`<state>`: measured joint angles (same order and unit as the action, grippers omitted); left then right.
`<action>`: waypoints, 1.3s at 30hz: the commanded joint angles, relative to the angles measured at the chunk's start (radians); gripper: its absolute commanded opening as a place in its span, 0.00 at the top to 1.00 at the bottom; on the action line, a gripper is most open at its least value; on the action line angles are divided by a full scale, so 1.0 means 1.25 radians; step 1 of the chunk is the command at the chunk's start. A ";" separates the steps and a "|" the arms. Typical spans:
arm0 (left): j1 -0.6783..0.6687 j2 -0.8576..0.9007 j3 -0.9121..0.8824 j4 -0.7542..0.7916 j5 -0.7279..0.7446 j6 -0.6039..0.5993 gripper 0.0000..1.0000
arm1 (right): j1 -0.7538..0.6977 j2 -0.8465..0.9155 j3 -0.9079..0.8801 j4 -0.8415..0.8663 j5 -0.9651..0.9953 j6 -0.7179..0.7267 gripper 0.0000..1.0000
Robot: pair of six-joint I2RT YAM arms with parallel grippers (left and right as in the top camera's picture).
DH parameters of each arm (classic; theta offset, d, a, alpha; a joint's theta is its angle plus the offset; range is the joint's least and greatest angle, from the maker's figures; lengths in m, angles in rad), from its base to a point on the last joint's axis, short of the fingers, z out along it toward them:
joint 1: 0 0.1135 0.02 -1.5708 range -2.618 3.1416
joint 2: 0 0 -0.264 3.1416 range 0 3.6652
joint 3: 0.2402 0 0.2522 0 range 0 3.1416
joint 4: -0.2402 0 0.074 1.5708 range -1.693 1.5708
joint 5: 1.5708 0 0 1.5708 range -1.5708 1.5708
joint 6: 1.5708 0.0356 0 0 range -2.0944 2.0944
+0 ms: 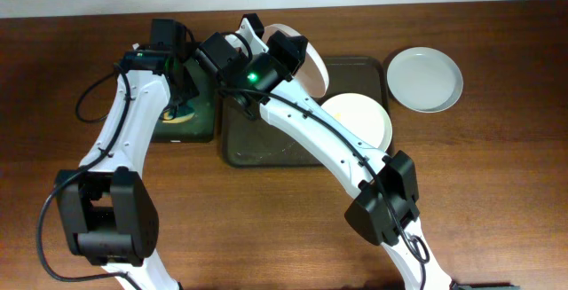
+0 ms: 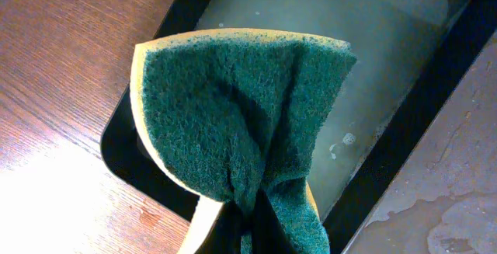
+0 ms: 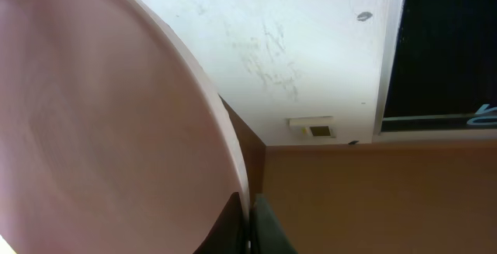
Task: Clean dirty plates on tray and stack at the side
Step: 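Lift the sponge away and carry the pink plate rightward with the right gripper, then lower the pink plate onto the white plate at right and open right gripper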
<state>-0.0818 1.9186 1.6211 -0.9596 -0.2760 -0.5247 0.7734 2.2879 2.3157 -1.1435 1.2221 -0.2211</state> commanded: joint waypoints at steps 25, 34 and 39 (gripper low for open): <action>0.004 0.000 -0.002 -0.011 0.009 0.002 1.00 | -0.901 -0.030 -0.023 -0.186 -1.230 0.257 0.96; 0.004 0.000 -0.002 -0.006 0.009 0.002 1.00 | -0.975 -0.030 -0.274 0.039 -1.214 0.257 0.96; 0.004 0.000 -0.002 0.004 0.009 0.002 1.00 | -0.953 -0.031 -0.305 0.060 -1.228 0.257 0.27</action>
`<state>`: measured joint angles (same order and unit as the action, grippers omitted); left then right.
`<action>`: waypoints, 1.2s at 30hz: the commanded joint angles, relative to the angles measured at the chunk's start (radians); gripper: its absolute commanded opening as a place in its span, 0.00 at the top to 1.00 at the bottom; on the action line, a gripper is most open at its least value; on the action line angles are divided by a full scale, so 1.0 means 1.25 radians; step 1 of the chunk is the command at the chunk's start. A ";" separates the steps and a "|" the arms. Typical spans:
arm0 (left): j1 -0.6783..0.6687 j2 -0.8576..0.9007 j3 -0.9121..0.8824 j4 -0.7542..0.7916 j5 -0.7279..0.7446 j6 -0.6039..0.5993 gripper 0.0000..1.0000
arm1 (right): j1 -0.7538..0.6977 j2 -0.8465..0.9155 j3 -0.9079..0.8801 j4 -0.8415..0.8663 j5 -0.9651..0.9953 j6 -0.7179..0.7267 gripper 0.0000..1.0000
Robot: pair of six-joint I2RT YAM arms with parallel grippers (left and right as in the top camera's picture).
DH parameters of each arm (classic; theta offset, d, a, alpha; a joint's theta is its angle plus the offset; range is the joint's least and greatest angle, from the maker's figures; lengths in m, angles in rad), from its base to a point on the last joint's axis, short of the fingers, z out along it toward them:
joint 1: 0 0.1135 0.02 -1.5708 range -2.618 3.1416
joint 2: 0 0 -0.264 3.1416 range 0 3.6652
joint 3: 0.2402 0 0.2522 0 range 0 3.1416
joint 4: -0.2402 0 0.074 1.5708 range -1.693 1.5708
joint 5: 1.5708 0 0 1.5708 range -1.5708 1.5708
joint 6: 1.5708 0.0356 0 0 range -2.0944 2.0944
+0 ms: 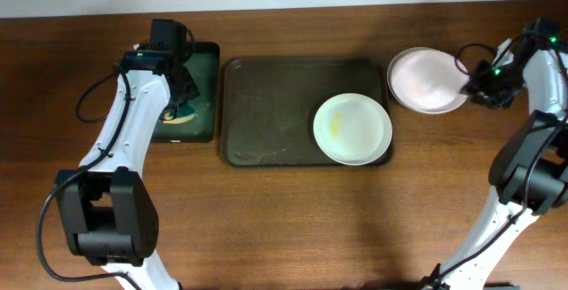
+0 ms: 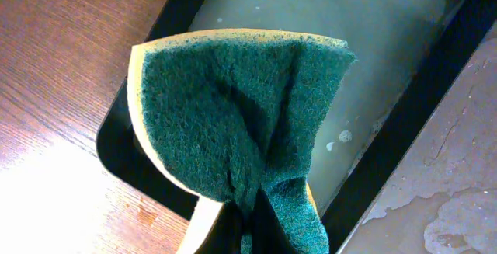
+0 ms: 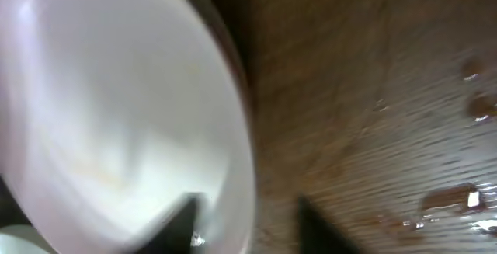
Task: Clean dirty plates on tray and stack at the side
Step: 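Lower the pink plate onto the white plate at right and open right gripper, then move the right gripper to the last white plate and grasp its rim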
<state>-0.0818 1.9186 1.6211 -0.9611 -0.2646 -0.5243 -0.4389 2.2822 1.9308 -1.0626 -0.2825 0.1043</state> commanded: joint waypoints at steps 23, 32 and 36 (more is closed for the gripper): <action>0.004 0.000 -0.002 0.001 0.000 0.002 1.00 | 0.424 -0.127 -0.045 -0.090 0.188 -0.030 0.07; 0.004 0.000 -0.002 0.003 0.001 0.001 0.99 | 0.428 -0.099 -0.086 0.009 0.173 -0.325 0.18; 0.004 0.000 -0.002 0.002 0.001 0.002 1.00 | 0.429 -0.076 -0.121 0.047 0.142 -0.334 0.25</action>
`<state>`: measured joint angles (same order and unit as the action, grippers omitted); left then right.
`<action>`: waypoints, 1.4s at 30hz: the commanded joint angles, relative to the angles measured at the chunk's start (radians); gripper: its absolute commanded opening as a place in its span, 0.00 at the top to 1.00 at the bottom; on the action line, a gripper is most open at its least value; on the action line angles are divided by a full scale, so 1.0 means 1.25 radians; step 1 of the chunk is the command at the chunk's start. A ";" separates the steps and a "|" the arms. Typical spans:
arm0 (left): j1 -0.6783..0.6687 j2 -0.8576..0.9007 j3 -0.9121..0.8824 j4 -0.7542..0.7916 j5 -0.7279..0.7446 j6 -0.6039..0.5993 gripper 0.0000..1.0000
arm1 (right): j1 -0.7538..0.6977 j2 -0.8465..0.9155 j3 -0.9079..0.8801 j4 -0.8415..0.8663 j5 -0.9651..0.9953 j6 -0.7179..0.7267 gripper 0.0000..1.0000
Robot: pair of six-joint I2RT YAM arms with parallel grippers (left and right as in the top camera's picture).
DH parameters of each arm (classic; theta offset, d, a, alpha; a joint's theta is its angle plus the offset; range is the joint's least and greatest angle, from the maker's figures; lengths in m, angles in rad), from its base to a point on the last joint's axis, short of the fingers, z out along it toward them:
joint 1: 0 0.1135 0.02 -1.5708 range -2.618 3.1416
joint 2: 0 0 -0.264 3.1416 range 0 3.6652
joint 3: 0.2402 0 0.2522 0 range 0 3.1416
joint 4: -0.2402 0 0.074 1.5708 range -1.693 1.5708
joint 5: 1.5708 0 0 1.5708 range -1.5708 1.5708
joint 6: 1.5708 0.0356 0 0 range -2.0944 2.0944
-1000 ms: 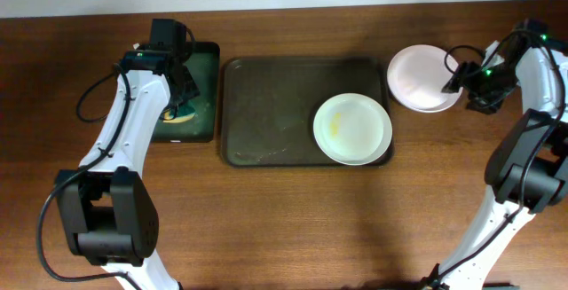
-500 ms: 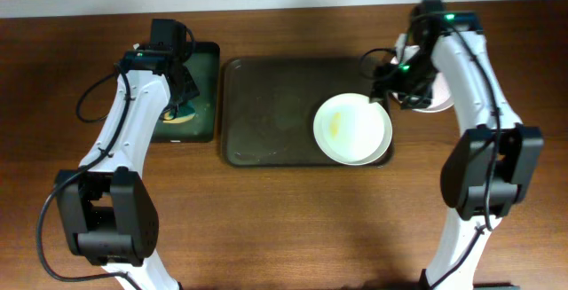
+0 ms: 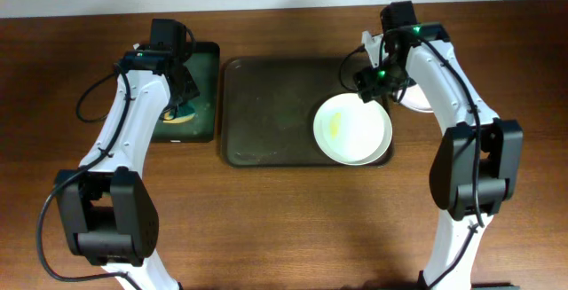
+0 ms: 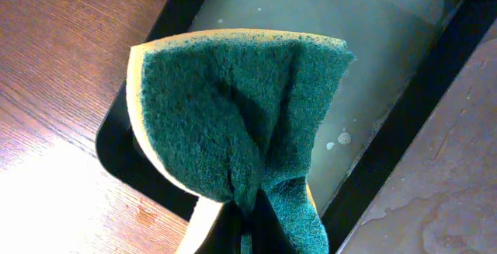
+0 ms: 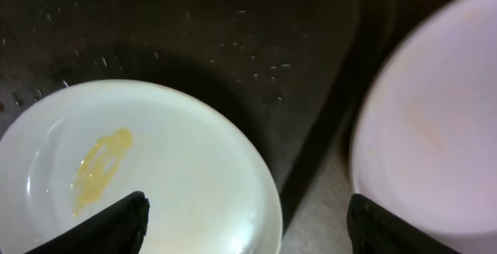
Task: Clean dirty plates on tray and stack at the side
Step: 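Move the right gripper to the last white plate and grasp its rim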
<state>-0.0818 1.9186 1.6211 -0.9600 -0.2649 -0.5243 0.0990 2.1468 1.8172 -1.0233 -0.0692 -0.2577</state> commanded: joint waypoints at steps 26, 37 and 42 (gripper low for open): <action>0.003 0.000 -0.002 0.007 0.015 0.002 0.99 | 0.078 0.117 -0.005 0.003 -0.240 0.040 0.50; 0.003 0.000 -0.002 0.007 0.019 0.002 0.99 | 0.077 0.118 0.150 -0.209 -0.052 0.365 0.37; 0.003 0.000 -0.002 0.007 0.033 0.001 0.99 | 0.078 0.118 0.068 -0.215 -0.066 0.375 0.48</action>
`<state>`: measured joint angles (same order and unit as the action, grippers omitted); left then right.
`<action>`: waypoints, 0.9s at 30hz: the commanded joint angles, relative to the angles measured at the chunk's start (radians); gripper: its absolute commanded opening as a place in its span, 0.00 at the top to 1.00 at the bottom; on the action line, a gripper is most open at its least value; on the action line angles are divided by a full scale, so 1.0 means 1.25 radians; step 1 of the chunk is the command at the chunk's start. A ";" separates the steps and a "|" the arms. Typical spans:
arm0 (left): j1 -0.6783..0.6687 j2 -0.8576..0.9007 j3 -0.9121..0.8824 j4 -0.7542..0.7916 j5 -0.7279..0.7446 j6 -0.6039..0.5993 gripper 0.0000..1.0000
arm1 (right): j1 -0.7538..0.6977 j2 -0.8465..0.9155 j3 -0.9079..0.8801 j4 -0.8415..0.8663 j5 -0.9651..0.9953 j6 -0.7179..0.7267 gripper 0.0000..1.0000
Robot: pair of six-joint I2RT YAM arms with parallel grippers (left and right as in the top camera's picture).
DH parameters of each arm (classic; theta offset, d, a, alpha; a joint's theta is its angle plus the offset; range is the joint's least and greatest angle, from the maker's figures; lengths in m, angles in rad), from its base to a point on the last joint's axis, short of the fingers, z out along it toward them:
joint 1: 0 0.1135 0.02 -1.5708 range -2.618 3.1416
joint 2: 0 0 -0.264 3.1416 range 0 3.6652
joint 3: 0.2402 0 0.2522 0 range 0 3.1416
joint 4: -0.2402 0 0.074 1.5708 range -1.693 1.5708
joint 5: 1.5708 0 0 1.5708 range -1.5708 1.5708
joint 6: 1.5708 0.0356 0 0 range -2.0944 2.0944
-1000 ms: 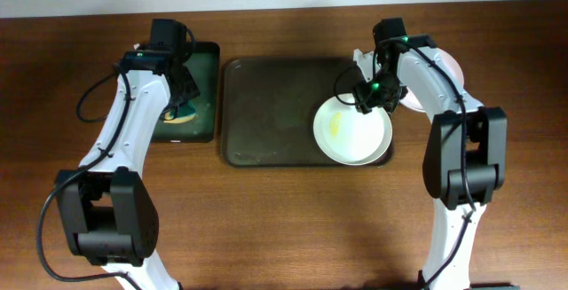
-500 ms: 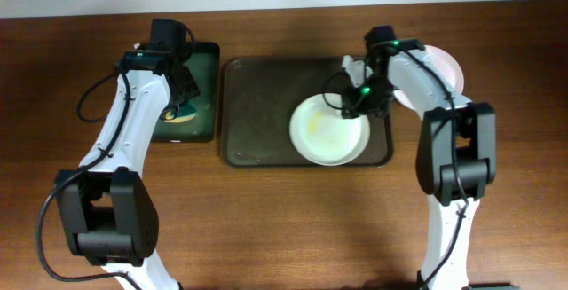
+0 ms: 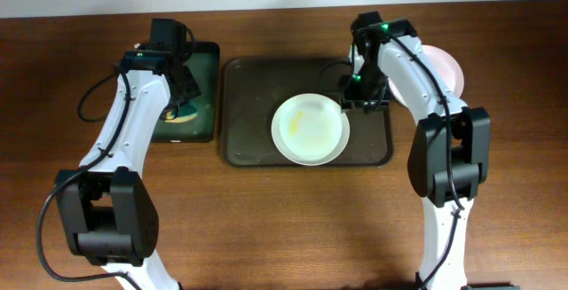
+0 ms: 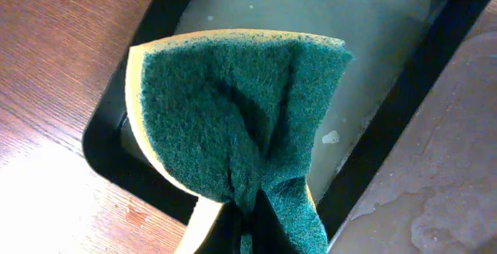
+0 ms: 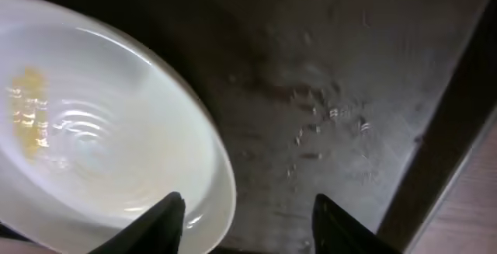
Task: Clean dirty plates on tray and stack at the side
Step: 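Move the right gripper to the last white plate and grasp its rim, then bring the sponge in the left gripper onto the white plate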
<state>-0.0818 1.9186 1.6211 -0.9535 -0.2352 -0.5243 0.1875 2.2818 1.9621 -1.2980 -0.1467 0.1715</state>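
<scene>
A white plate (image 3: pixel 309 129) with a yellow smear (image 5: pixel 27 106) lies in the dark tray (image 3: pixel 244 148). My right gripper (image 3: pixel 357 104) is at its right rim; in the right wrist view the gripper (image 5: pixel 247 215) is open, its fingers either side of the plate's edge (image 5: pixel 221 184). A pale pink plate (image 3: pixel 441 66) lies on the table to the right of the tray. My left gripper (image 4: pixel 250 227) is shut on a folded green and yellow sponge (image 4: pixel 233 106), held over the black basin (image 3: pixel 206 77) of soapy water.
The black basin (image 4: pixel 365 44) stands just left of the tray, whose wet floor (image 5: pixel 334 91) shows beside the plate. The wooden table (image 3: pixel 284 228) stretches in front of both. A white wall runs along the table's far edge.
The white plate lay at the tray's right end and now lies near its middle. My right gripper has come down from above the plate's far right to its right rim. The left arm is still.
My right gripper first held a pink plate on edge over the tray's left part. Then that plate lay at the right of the tray with the gripper beside it. Then the gripper hung open over the stained plate, and now it straddles that plate's rim.
</scene>
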 commanded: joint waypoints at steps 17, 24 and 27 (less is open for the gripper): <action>0.003 0.000 -0.002 0.047 0.200 0.073 1.00 | 0.013 0.011 -0.155 0.098 -0.045 0.045 0.89; -0.014 0.000 -0.002 0.054 0.236 0.089 1.00 | 0.013 0.011 -0.173 0.121 -0.060 0.059 0.84; -0.057 0.000 -0.002 0.068 0.285 0.135 1.00 | 0.014 0.011 -0.176 0.150 -0.065 0.058 0.96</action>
<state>-0.0982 1.9186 1.6211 -0.8848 0.0387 -0.4282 0.1970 2.2833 1.7660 -1.1423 -0.2268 0.2340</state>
